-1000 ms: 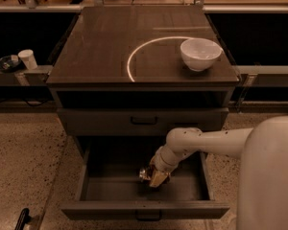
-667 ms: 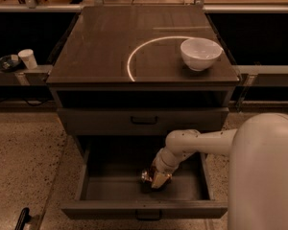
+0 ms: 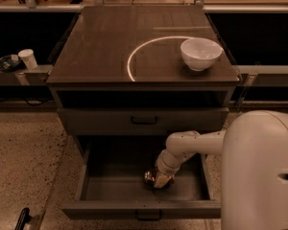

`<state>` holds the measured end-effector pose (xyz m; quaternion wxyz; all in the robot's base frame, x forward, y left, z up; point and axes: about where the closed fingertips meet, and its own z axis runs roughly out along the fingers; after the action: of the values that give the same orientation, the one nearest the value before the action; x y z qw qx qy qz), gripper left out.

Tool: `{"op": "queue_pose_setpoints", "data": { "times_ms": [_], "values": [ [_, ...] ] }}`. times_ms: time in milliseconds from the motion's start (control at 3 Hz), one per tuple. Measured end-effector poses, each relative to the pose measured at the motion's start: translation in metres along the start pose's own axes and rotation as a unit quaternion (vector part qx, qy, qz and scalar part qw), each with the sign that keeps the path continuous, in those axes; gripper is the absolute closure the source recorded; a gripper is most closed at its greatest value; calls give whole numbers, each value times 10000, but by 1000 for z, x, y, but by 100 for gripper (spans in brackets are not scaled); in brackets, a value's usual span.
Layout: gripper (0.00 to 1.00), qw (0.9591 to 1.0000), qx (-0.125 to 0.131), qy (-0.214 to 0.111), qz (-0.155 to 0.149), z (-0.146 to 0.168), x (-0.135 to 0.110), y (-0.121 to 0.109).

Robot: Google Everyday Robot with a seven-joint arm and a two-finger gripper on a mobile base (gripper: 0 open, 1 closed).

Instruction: Place orange can into middle drawer

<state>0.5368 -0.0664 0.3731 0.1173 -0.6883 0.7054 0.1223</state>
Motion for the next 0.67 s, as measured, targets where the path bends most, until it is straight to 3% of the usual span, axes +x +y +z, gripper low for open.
{"op": "queue_pose_setpoints", "data": {
  "times_ms": [667],
  "values": [
    [0,10000,-1,0,0,0,0,0]
  ]
}}
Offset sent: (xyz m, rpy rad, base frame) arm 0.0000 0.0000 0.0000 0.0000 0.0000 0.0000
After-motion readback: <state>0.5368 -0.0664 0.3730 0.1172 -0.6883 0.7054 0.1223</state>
